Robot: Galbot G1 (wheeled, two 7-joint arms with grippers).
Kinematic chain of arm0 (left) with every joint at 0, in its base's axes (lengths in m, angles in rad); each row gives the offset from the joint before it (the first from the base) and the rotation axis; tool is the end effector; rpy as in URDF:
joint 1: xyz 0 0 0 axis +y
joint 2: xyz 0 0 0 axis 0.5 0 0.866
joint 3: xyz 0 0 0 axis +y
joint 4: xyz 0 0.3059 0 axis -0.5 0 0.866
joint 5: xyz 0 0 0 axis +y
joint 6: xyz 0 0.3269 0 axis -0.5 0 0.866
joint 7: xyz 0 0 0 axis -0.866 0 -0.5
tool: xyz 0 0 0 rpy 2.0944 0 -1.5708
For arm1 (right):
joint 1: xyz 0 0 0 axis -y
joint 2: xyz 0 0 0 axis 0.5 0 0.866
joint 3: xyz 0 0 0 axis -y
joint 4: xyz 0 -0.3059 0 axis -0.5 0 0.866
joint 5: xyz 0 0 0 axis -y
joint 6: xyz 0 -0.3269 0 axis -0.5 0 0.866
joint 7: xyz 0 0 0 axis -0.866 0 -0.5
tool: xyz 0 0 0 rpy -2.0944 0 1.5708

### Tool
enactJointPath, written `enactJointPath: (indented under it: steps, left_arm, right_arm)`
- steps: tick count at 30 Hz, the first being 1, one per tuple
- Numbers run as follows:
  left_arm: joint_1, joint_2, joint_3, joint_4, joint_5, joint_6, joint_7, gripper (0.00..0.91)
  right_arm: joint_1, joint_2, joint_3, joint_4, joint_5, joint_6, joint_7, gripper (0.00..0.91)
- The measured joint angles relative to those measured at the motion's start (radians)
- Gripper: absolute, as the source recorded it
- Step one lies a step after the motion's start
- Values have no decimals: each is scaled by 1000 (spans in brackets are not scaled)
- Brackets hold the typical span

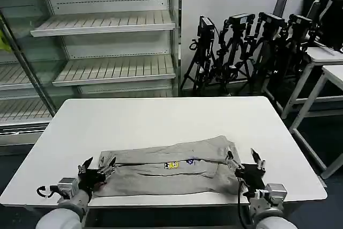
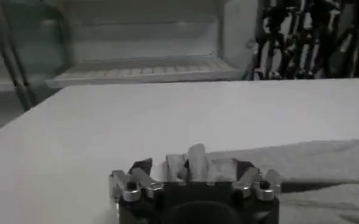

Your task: Fold and organize the clothes.

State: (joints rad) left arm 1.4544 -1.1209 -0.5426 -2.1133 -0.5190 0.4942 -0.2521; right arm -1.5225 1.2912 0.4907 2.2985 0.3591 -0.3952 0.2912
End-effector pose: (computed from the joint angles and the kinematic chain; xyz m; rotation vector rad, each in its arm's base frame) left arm 0.2090 0.0644 -0.2221 0.0146 -2.7311 0.0000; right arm 0.1770 -0.0167 -0.1892 -0.0593 -2.9437 -0.1012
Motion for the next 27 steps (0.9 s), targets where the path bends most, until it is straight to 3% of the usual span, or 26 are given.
enactJointPath:
  steps: [1, 2, 10, 27]
  left_arm:
    - [2, -16, 0, 5, 2, -7, -8, 30]
    - [4, -29, 1, 9, 3, -13, -15, 20]
    - [12, -114, 17, 40, 2, -52, -43, 20]
    - [40, -178, 7, 30, -78, -72, -48, 20]
  right_arm:
    - [-9, 4, 4, 7, -4, 2, 0, 907]
    - [-19, 9, 8, 15, -8, 6, -1, 907]
    - [-87, 42, 19, 62, -40, 23, -8, 907]
    - [-188, 84, 28, 155, -85, 41, -16, 907]
